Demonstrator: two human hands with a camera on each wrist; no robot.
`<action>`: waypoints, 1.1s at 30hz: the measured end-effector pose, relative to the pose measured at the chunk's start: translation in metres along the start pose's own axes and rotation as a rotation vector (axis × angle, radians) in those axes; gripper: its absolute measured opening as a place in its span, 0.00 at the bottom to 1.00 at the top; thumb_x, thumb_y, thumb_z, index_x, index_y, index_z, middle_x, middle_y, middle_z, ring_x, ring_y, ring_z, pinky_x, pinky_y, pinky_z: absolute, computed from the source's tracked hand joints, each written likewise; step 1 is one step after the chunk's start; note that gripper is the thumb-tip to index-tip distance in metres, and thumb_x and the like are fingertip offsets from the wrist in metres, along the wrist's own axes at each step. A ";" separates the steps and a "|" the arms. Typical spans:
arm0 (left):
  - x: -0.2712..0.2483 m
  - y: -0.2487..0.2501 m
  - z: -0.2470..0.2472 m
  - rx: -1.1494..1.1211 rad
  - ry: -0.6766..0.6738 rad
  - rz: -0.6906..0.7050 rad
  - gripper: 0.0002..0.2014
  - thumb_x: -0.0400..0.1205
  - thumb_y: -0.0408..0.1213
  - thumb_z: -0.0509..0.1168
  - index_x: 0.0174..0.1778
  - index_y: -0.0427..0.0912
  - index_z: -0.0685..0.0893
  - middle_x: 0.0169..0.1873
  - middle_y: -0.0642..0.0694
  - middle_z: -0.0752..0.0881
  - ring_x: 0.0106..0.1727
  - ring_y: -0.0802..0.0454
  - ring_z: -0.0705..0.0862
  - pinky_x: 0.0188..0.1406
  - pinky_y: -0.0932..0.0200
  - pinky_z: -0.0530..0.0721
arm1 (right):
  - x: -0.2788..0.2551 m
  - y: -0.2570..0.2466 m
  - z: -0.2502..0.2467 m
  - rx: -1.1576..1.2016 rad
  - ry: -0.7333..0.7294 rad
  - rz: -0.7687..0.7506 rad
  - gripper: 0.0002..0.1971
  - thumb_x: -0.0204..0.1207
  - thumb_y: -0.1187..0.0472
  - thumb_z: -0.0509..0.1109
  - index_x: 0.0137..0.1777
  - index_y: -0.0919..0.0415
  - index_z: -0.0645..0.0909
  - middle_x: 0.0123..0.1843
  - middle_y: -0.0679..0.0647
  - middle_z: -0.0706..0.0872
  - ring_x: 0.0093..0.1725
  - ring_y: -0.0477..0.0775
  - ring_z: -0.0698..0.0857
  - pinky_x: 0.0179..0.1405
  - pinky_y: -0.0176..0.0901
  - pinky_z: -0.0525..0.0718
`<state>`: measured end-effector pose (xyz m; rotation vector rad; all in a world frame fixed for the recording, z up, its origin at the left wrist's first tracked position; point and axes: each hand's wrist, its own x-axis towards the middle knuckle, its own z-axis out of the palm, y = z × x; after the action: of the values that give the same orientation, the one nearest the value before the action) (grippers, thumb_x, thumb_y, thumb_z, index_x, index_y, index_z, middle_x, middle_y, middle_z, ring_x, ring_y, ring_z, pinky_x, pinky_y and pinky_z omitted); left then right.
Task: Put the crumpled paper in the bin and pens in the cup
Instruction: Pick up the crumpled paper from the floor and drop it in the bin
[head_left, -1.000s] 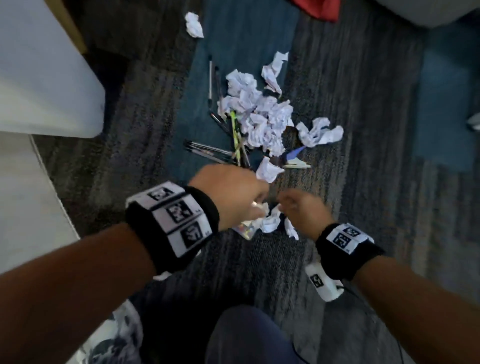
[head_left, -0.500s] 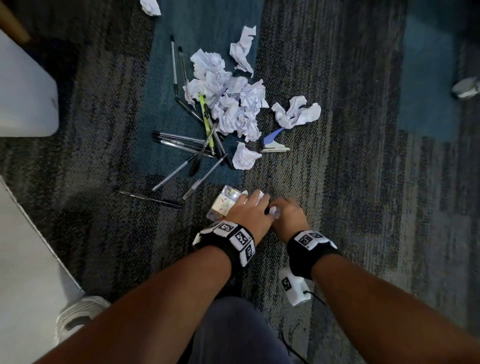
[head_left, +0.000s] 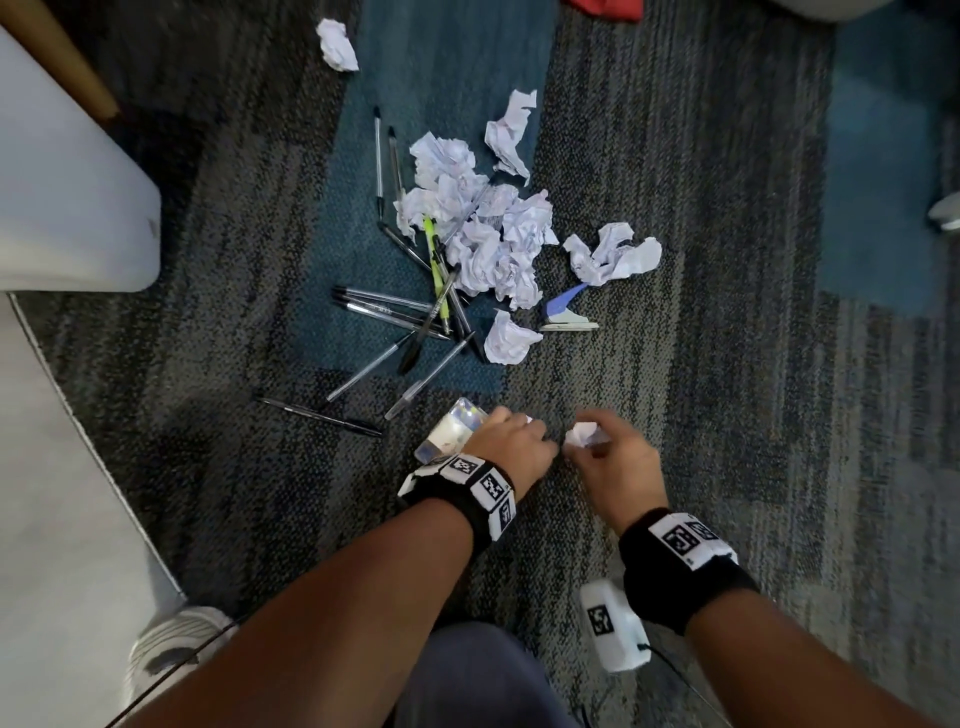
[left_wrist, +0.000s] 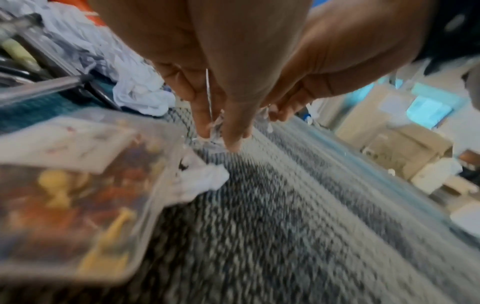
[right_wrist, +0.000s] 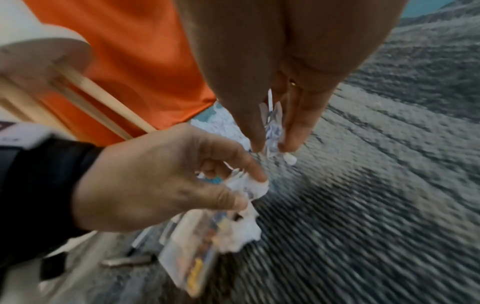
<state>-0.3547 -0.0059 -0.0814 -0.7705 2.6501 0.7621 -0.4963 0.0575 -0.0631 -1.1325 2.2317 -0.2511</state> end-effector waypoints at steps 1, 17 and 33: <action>0.000 -0.002 -0.008 -0.043 -0.005 -0.003 0.12 0.82 0.34 0.60 0.57 0.43 0.85 0.52 0.42 0.84 0.56 0.40 0.82 0.59 0.47 0.73 | 0.001 -0.006 -0.005 -0.006 0.013 -0.028 0.17 0.71 0.62 0.79 0.59 0.53 0.84 0.47 0.52 0.87 0.43 0.51 0.87 0.47 0.29 0.75; -0.174 -0.137 -0.268 -0.575 0.660 -0.566 0.19 0.78 0.43 0.72 0.65 0.51 0.78 0.53 0.48 0.83 0.51 0.51 0.80 0.53 0.60 0.76 | 0.023 -0.283 -0.072 0.330 0.037 -0.529 0.16 0.76 0.54 0.74 0.63 0.44 0.79 0.41 0.41 0.85 0.39 0.41 0.85 0.44 0.35 0.81; -0.322 -0.207 -0.286 -0.549 1.124 -1.194 0.17 0.75 0.32 0.73 0.54 0.47 0.75 0.46 0.52 0.81 0.46 0.48 0.81 0.44 0.60 0.74 | -0.015 -0.506 -0.010 0.287 -0.180 -0.981 0.20 0.69 0.56 0.79 0.54 0.54 0.71 0.49 0.48 0.85 0.50 0.54 0.84 0.50 0.54 0.83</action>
<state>-0.0071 -0.1808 0.1959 -3.1871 1.7913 0.7307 -0.1593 -0.2432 0.1655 -1.8967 1.2733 -0.7902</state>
